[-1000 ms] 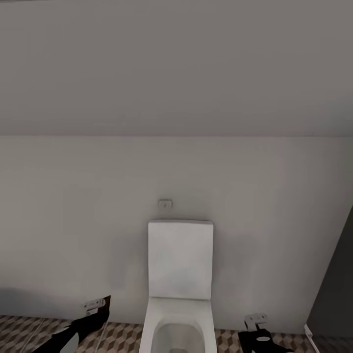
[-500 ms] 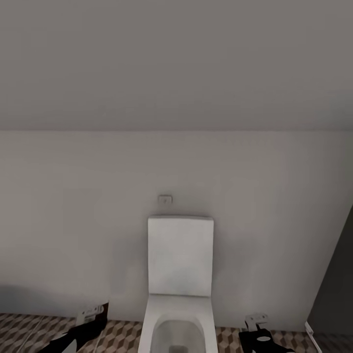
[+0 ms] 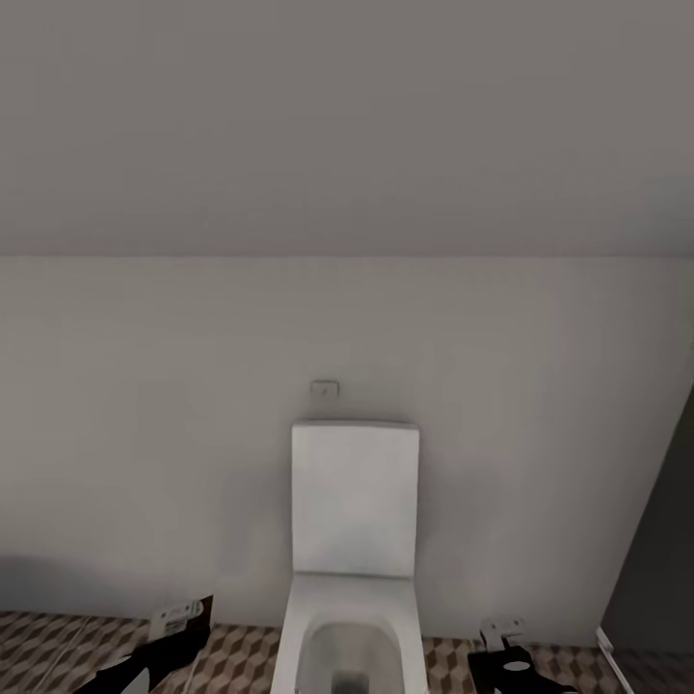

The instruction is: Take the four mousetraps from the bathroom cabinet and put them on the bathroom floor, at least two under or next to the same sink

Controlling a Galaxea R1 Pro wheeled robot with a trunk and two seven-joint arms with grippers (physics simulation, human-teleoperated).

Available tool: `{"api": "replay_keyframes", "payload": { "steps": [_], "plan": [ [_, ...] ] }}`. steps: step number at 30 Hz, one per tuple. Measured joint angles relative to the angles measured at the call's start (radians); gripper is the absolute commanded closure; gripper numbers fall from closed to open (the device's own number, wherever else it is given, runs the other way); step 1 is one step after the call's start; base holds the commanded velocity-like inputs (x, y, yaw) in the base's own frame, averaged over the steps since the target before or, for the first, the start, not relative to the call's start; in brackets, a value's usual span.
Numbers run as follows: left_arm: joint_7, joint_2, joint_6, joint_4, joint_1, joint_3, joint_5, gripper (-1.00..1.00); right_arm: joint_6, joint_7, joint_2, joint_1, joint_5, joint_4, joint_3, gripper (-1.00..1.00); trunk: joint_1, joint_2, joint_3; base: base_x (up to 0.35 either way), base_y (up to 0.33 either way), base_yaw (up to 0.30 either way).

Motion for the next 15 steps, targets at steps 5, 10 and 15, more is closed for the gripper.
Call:
{"api": "replay_keyframes", "payload": {
  "steps": [5,10,15],
  "plan": [
    [0.002,0.000,0.000,0.000,0.000,0.000,0.001,1.00,0.000,0.000,-0.001,0.000,0.000,0.000,0.000,1.00,0.000,0.000,0.000,-0.136,0.000,0.000],
    [0.002,0.000,0.000,0.000,0.000,0.000,0.002,1.00,0.000,0.000,-0.002,0.000,0.000,0.000,0.000,1.00,0.000,0.000,0.000,-0.025,0.000,0.000],
    [0.001,-0.001,0.000,0.000,0.000,0.000,0.001,1.00,0.000,0.000,-0.003,0.000,0.000,0.000,0.000,1.00,0.000,0.000,0.000,-0.004,0.000,0.000]
  ]
}}
